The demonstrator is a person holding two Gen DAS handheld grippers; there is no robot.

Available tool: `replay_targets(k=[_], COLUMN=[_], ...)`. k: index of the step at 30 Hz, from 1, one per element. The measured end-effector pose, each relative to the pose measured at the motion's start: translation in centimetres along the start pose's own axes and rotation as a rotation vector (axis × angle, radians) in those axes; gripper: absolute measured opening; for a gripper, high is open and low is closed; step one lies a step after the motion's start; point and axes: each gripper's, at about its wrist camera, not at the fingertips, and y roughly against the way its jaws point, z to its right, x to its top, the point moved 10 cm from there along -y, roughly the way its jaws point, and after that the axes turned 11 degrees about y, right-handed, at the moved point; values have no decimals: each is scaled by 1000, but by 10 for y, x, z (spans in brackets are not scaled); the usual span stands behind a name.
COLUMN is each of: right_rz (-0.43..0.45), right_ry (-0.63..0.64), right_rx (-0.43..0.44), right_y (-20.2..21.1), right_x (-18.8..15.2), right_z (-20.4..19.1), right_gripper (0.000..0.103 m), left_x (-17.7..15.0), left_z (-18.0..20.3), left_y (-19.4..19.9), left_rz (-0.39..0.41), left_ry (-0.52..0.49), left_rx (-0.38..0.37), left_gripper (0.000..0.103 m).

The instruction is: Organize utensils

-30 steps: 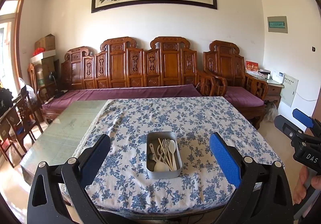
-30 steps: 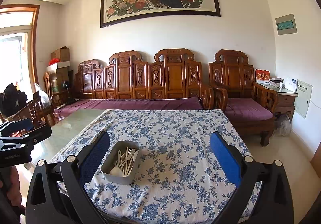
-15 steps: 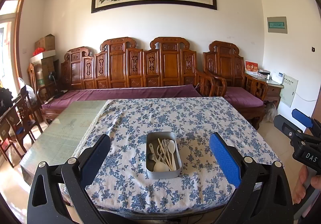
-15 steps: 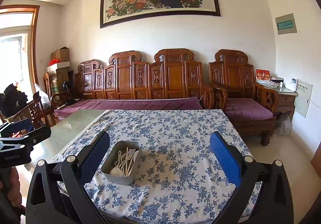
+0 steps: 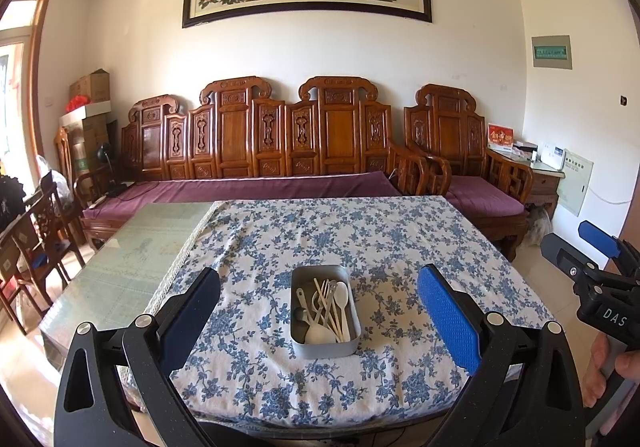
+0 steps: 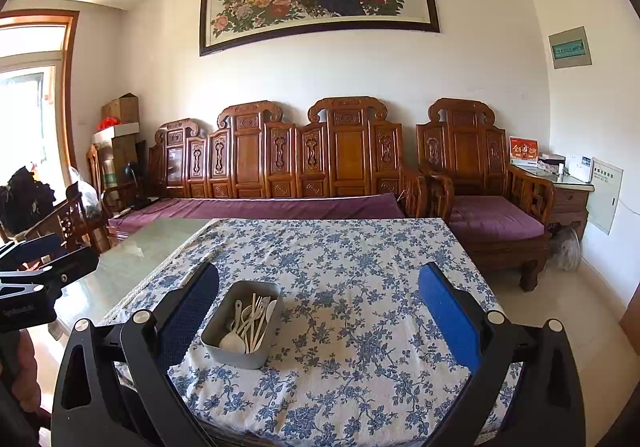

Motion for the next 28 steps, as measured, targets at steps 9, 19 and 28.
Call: replay_targets(k=[9, 19, 28], right_rz=[0, 1, 2], right_ry=[2, 0, -1], right_rx=[0, 0, -1], right_y=[0, 0, 1], right_x=[0, 1, 1], right_z=[0, -1, -1], right_gripper=[101, 101, 101], left_x=[3, 4, 4], left_z=[0, 2, 3], left_y=[5, 8, 8], left_rz=[12, 16, 13], left_ry=[5, 8, 6], left_rx=[-3, -6, -9], left_gripper=[95, 95, 95])
